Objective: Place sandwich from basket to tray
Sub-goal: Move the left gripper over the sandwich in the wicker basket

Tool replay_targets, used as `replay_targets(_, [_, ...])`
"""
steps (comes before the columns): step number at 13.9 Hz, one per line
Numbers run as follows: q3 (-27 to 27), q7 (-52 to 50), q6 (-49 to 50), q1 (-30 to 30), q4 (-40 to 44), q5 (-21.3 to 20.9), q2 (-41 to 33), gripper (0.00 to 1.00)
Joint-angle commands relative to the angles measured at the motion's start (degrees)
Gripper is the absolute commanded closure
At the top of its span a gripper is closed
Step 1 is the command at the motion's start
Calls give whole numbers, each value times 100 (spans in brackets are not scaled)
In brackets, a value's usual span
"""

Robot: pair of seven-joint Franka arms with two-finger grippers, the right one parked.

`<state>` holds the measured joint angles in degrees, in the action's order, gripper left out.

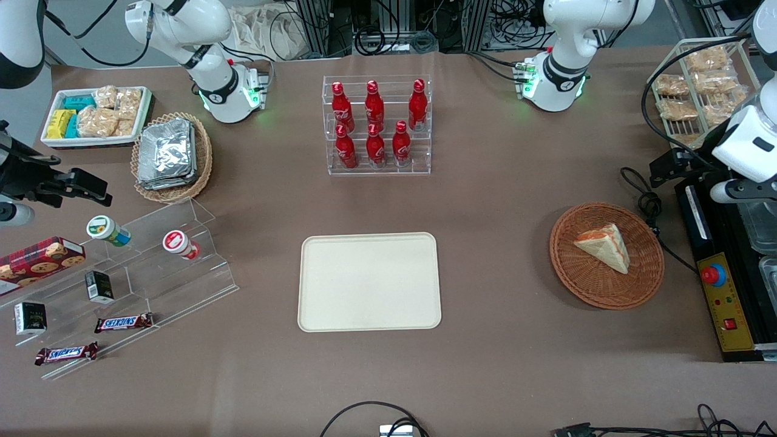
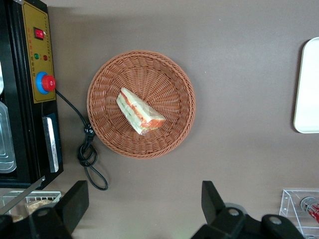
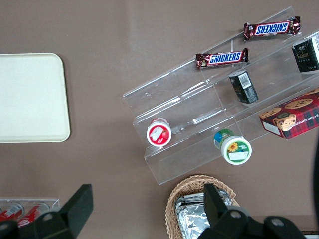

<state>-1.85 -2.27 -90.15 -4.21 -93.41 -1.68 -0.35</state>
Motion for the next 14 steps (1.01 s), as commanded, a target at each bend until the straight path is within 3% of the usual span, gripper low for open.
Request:
replay_targets(1, [0, 51, 103, -1, 103, 10, 35, 0])
replay_targets(5, [-17, -168, 85, 51, 86, -78, 79, 0])
replay_targets(8, [-26, -1263, -229, 95, -264, -95, 44, 0])
replay_targets(14, [-61, -2646, -1739, 314, -1853, -104, -298, 0])
